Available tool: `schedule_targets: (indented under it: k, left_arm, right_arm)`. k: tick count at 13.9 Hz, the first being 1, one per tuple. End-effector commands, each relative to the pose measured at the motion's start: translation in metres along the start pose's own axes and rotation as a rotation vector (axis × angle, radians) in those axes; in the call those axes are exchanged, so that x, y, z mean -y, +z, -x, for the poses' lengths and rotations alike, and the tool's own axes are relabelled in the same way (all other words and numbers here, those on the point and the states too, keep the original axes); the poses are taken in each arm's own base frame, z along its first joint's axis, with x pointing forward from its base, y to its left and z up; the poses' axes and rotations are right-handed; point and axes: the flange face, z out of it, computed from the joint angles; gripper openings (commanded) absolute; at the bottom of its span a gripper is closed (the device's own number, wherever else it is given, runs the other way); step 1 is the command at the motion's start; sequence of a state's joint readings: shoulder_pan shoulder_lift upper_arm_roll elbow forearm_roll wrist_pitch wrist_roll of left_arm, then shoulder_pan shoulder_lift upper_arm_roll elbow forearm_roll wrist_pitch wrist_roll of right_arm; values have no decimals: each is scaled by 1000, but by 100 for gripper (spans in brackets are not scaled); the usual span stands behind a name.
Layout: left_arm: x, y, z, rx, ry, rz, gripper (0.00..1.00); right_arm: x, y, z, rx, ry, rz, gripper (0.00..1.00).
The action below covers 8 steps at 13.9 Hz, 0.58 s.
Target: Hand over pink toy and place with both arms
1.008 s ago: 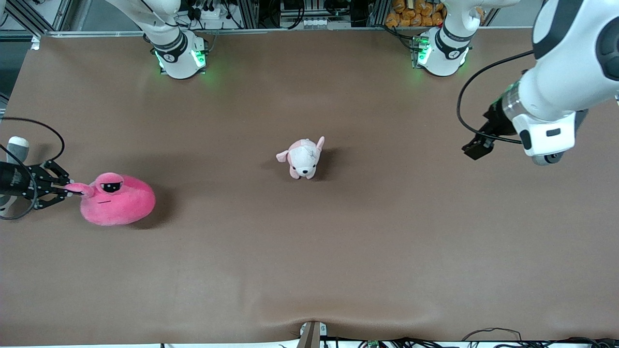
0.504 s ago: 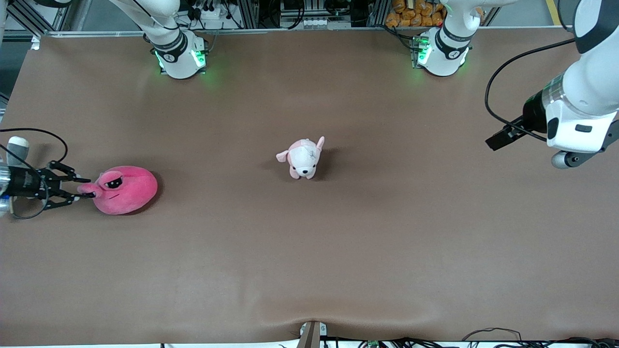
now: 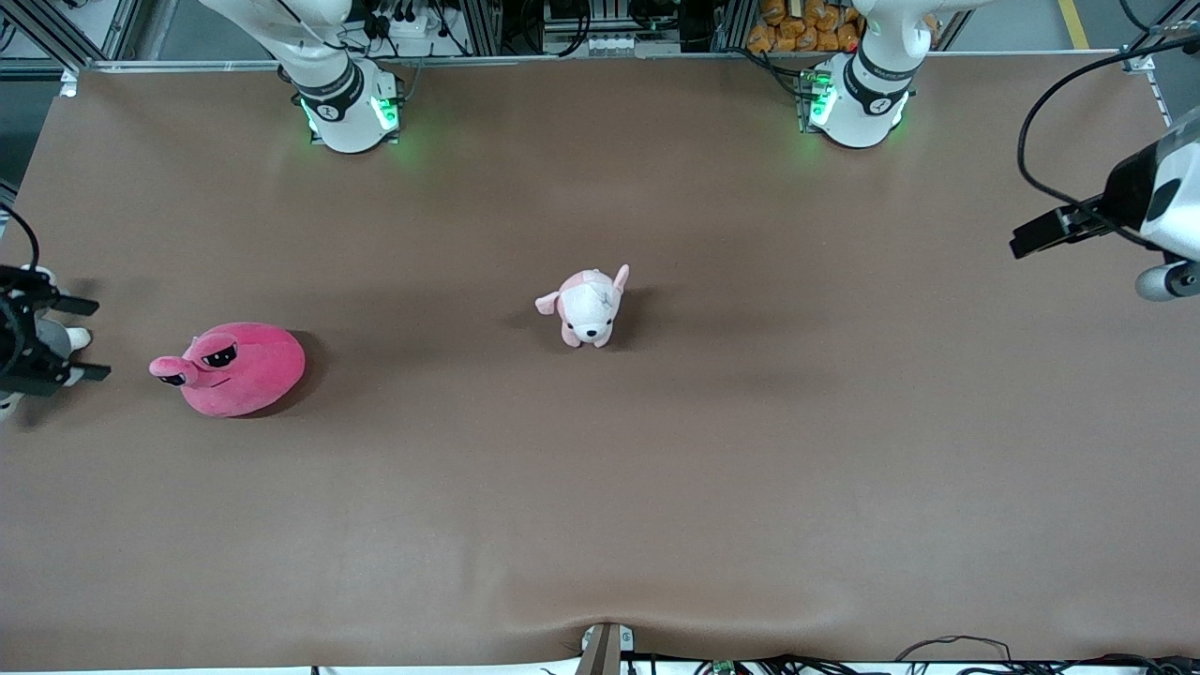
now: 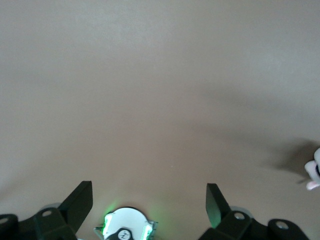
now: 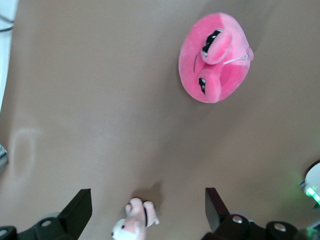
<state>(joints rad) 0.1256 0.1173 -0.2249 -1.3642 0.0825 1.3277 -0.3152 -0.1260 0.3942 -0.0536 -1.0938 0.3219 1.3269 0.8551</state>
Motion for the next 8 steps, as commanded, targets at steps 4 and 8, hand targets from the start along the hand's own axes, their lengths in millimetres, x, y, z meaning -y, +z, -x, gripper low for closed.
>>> schedule_targets:
  k: [4, 8]
  left_arm:
    - [17, 7, 60, -79, 100, -29, 100]
    - [4, 14, 94, -142, 149, 5, 100]
  right_arm:
    - [-18, -55, 93, -136, -538, 188, 100]
    - [-41, -64, 131, -160, -932, 345, 100]
